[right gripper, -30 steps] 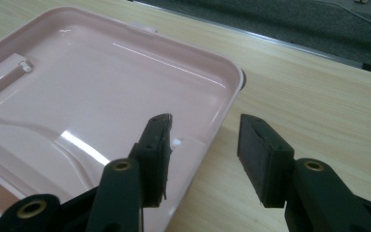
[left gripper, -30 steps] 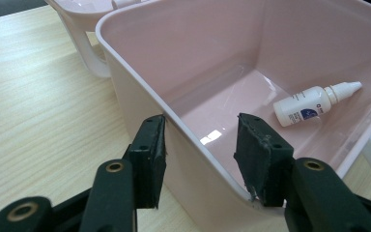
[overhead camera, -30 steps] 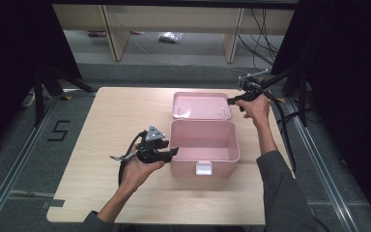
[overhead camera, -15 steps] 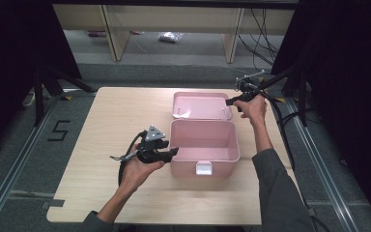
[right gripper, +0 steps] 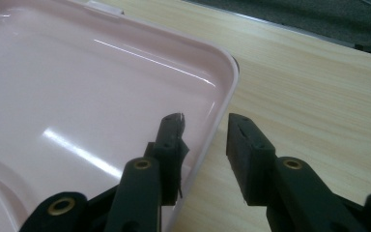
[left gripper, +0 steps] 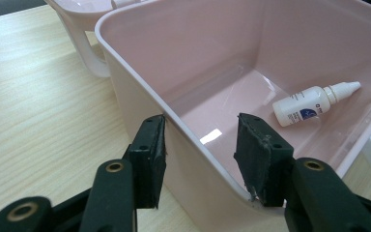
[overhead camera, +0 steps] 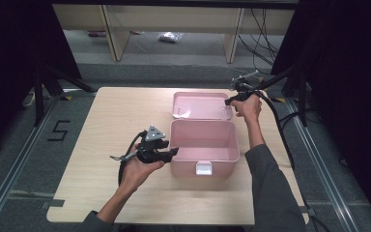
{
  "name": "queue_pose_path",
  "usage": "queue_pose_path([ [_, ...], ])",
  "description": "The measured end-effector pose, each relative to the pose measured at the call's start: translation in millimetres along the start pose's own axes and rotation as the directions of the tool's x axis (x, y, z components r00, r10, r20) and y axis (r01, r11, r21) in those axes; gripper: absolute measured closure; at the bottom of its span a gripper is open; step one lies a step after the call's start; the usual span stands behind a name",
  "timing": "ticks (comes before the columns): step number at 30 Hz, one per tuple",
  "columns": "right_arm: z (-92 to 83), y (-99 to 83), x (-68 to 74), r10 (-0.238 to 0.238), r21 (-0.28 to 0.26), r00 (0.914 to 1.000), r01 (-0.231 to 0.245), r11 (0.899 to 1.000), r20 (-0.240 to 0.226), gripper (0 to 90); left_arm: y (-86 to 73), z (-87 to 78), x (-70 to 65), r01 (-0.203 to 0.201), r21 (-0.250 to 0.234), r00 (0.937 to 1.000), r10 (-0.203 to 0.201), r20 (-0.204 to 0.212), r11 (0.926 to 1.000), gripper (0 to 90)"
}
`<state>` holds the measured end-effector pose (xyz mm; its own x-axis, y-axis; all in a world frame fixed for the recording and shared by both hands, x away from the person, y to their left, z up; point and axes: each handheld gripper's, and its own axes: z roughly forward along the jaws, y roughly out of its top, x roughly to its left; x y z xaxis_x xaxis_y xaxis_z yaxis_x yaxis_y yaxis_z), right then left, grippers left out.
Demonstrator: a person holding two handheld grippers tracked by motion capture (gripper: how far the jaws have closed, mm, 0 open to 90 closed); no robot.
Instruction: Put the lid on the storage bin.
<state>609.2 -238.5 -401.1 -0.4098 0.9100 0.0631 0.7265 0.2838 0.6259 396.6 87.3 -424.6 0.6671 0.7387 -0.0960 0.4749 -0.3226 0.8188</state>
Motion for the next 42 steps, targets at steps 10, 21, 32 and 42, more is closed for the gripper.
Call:
queue_pose_path([
  [10, 10.0, 1.6, 2.7, 0.032, 0.026, 0.9988, -0.033, 0.999, 0.036, 67.5, 0.2, 0.0, -0.2, -0.003, 0.001, 1.0000, 0.003, -0.004, 1.0000, 53.6],
  [21, 8.9, 0.1, 9.4, 0.074, 0.010, 0.9950, -0.075, 0.997, 0.067, 78.1, -0.2, 1.4, -2.2, -0.004, 0.001, 0.9999, 0.004, -0.011, 1.0000, 53.2],
  [32, -1.4, -1.0, 10.4, 0.075, -0.054, 0.9938, -0.070, 0.996, 0.082, 80.3, -0.4, 3.4, -3.4, -0.002, -0.003, 0.9999, 0.002, -0.011, 1.0000, 53.8],
  [42, -14.7, -2.0, 9.4, 0.090, -0.106, 0.9932, -0.082, 0.991, 0.074, 81.3, -0.3, 9.7, 1.4, -0.009, 0.007, 0.9999, 0.009, -0.008, 0.9999, 55.9],
])
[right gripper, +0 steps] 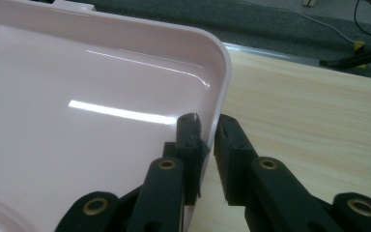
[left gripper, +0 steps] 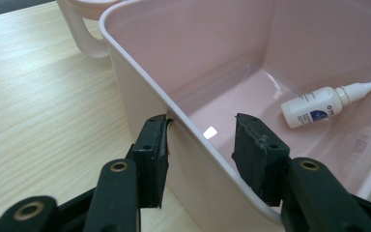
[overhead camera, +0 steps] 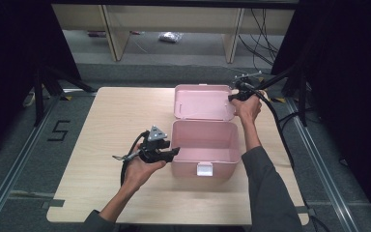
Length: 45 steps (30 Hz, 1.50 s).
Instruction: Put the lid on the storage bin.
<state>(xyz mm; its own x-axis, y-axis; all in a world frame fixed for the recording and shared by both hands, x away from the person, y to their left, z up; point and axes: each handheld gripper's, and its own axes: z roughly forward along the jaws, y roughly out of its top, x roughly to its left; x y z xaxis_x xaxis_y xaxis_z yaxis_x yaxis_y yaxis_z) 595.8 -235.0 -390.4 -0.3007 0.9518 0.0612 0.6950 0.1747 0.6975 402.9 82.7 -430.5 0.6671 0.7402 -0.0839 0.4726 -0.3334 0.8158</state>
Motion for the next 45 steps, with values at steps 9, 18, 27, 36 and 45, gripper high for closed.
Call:
queue_pose_path([
  [9, -11.2, 2.5, -4.4, 0.024, -0.032, 0.9997, -0.024, 0.999, -0.010, 82.3, 15.5, 4.3, 12.6, 0.047, -0.034, 0.9989, -0.047, -0.002, 0.9983, 57.8],
  [18, -17.4, 8.1, -0.9, 0.003, -0.048, 1.0000, -0.003, 0.999, 0.006, 83.9, 43.3, 16.5, 30.6, 0.045, 0.024, 0.9974, -0.043, -0.058, 0.9987, 57.9],
  [27, -25.8, 9.9, -0.9, -0.003, -0.082, 1.0000, 0.002, 0.997, -0.007, 84.6, 56.5, 32.0, 34.7, 0.038, 0.081, 0.9971, -0.033, -0.069, 0.9960, 71.0],
  [36, -44.3, 11.8, 2.9, -0.030, -0.105, 0.9992, 0.027, 0.994, -0.027, 84.8, 60.1, 32.0, 36.0, 0.062, 0.063, 0.9949, -0.056, -0.084, 0.9961, 78.5],
  [45, -59.1, 5.8, 4.0, -0.066, -0.148, 0.9975, 0.061, 0.987, -0.024, 84.8, 60.7, 32.9, 31.4, 0.071, 0.072, 0.9924, -0.063, -0.105, 0.9948, 81.9],
])
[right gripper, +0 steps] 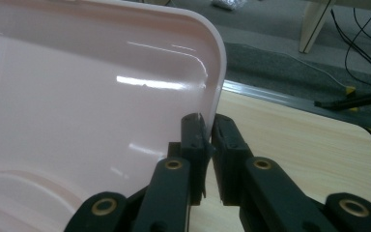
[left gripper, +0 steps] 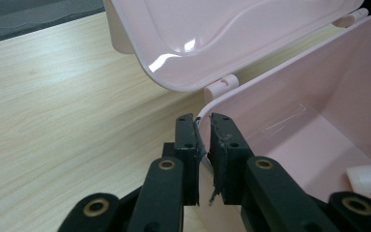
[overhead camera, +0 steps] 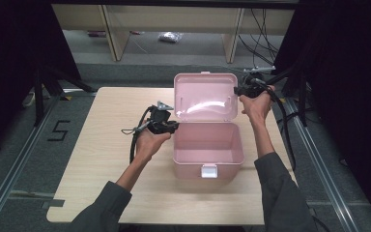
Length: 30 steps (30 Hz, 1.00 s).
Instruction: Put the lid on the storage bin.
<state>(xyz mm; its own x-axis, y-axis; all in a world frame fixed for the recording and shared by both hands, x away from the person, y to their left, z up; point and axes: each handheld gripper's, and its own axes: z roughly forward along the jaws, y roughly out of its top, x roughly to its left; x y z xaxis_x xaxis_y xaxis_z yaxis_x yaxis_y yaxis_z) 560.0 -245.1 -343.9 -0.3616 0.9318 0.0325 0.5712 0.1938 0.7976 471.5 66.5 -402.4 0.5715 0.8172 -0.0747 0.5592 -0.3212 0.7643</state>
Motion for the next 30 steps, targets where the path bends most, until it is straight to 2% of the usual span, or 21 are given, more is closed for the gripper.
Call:
queue_pose_path([
  [1, -1.7, -0.2, 2.0, 0.023, -0.004, 0.9997, -0.023, 1.000, -0.002, 84.8, 0.2, 0.4, -0.1, 0.002, -0.001, 1.0000, -0.002, -0.001, 1.0000, 82.2],
  [3, -4.9, -0.1, -1.2, -0.021, -0.015, 0.9997, 0.021, 1.000, -0.010, 84.8, 0.4, 1.4, -0.5, 0.008, -0.006, 1.0000, -0.008, -0.004, 1.0000, 82.6],
  [5, -8.0, -1.0, 1.0, 0.000, -0.021, 0.9999, 0.000, 1.000, -0.011, 84.8, 0.6, 1.5, -0.3, 0.015, -0.006, 0.9999, -0.015, -0.002, 0.9999, 83.0],
  [7, -11.3, -1.2, 0.9, -0.005, -0.027, 0.9999, 0.005, 1.000, -0.015, 84.9, 0.6, 1.7, -0.9, 0.017, -0.006, 0.9998, -0.017, -0.007, 0.9998, 83.2],
  [8, -12.4, -1.2, -0.1, -0.025, -0.035, 0.9996, 0.024, 0.999, -0.015, 84.9, 0.8, 1.8, -1.6, 0.017, -0.008, 0.9998, -0.017, -0.010, 0.9998, 83.2],
  [10, -16.9, -2.3, 3.2, -0.005, -0.037, 0.9999, 0.004, 0.999, -0.010, 84.9, 1.0, 1.8, -2.2, 0.018, -0.007, 0.9997, -0.018, -0.015, 0.9998, 83.3],
  [15, -26.5, -4.0, 5.0, -0.067, -0.075, 0.9978, 0.067, 0.995, 0.000, 85.0, 0.9, 2.4, -3.1, 0.022, -0.012, 0.9995, -0.022, -0.022, 0.9997, 83.7],
  [16, -29.2, -4.0, 6.3, -0.047, -0.069, 0.9988, 0.047, 0.996, -0.008, 85.1, 1.0, 2.5, -3.3, 0.023, -0.011, 0.9995, -0.023, -0.023, 0.9997, 83.7],
  [18, -32.5, -5.3, 6.1, -0.044, -0.078, 0.9990, 0.043, 0.996, -0.012, 85.3, 1.2, 2.6, -3.2, 0.021, -0.009, 0.9994, -0.022, -0.026, 0.9997, 83.9],
  [22, -41.3, -6.7, 7.5, -0.057, -0.081, 0.9982, 0.055, 0.995, -0.020, 85.4, 0.9, 2.8, -3.3, 0.030, -0.016, 0.9992, -0.030, -0.027, 0.9994, 84.2],
  [24, -44.8, -7.7, 7.6, -0.083, -0.101, 0.9963, 0.080, 0.992, -0.020, 85.5, 0.6, 3.3, -4.1, 0.042, -0.029, 0.9987, -0.043, -0.028, 0.9987, 84.5],
  [25, -47.9, -8.2, 9.7, -0.067, -0.099, 0.9974, 0.063, 0.993, -0.029, 85.5, 0.7, 2.6, -3.2, 0.032, -0.019, 0.9991, -0.033, -0.027, 0.9993, 84.5],
  [26, -49.7, -8.8, 8.6, -0.092, -0.106, 0.9953, 0.088, 0.990, -0.031, 85.5, 0.5, 2.5, -3.1, 0.038, -0.022, 0.9989, -0.039, -0.024, 0.9990, 84.7],
  [28, -55.6, -11.0, 9.9, -0.085, -0.111, 0.9958, 0.080, 0.991, -0.036, 85.6, 0.7, 2.8, -3.3, 0.045, -0.024, 0.9986, -0.046, -0.026, 0.9987, 84.9],
  [29, -57.2, -12.0, 8.7, -0.104, -0.121, 0.9937, 0.098, 0.988, -0.041, 85.6, 0.8, 3.2, -3.3, 0.045, -0.027, 0.9987, -0.045, -0.021, 0.9986, 85.2],
  [30, -59.8, -13.2, 9.8, -0.094, -0.124, 0.9946, 0.089, 0.988, -0.042, 85.6, 1.0, 3.4, -3.6, 0.048, -0.028, 0.9986, -0.049, -0.019, 0.9984, 85.3],
])
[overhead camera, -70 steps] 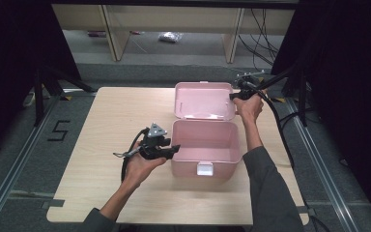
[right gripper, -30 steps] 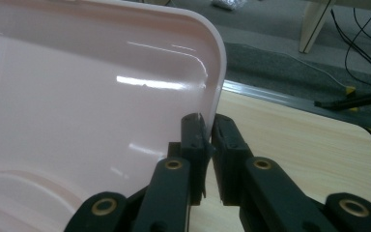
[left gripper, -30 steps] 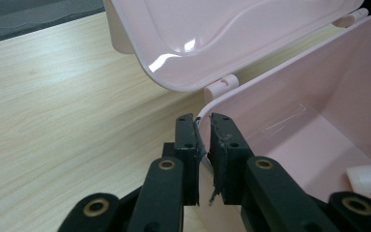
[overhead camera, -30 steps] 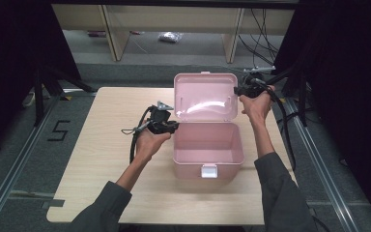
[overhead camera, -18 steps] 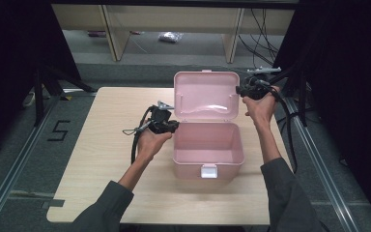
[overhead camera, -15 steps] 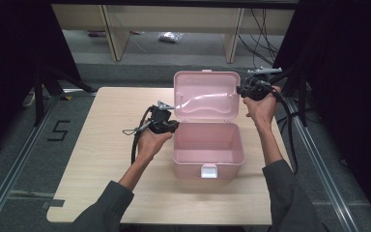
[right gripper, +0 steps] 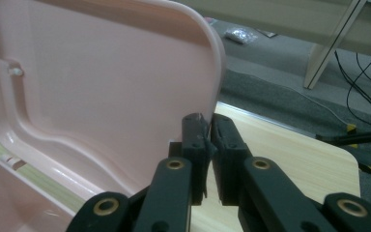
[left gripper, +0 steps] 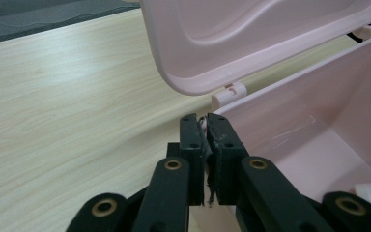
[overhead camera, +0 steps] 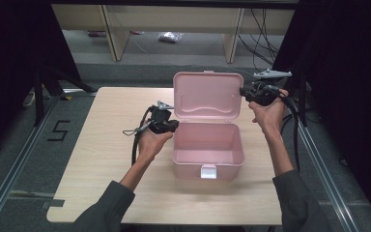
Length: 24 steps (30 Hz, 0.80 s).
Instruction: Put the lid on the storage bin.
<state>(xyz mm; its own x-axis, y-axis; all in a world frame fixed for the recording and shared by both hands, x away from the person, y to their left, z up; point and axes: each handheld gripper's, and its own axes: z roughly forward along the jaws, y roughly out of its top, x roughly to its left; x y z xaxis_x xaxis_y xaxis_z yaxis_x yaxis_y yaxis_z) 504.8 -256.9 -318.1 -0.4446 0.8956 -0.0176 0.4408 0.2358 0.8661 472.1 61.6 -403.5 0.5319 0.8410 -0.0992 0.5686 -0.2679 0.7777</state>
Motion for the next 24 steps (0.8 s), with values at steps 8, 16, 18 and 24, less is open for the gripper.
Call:
queue_pose_path([
  [8, -12.4, -5.7, 5.1, -0.030, -0.014, 0.9995, 0.030, 0.999, 0.008, 85.6, 0.0, 0.8, 0.4, 0.005, 0.000, 1.0000, -0.005, -0.008, 1.0000, 85.7],
  [16, -22.5, -11.6, 9.2, -0.049, -0.052, 0.9987, 0.050, 0.997, 0.010, 85.9, -0.8, 1.4, -0.6, 0.032, -0.019, 0.9995, -0.032, -0.008, 0.9993, 85.6],
  [18, -24.5, -13.3, 9.8, -0.052, -0.069, 0.9985, 0.053, 0.996, 0.014, 85.9, -0.4, 0.3, -0.2, 0.016, -0.003, 0.9998, -0.016, -0.010, 0.9999, 85.6],
  [24, -29.6, -17.6, 10.5, -0.058, -0.074, 0.9982, 0.059, 0.996, 0.012, 85.8, -0.3, 1.2, -1.7, 0.019, -0.007, 0.9997, -0.019, -0.013, 0.9998, 85.5],
])
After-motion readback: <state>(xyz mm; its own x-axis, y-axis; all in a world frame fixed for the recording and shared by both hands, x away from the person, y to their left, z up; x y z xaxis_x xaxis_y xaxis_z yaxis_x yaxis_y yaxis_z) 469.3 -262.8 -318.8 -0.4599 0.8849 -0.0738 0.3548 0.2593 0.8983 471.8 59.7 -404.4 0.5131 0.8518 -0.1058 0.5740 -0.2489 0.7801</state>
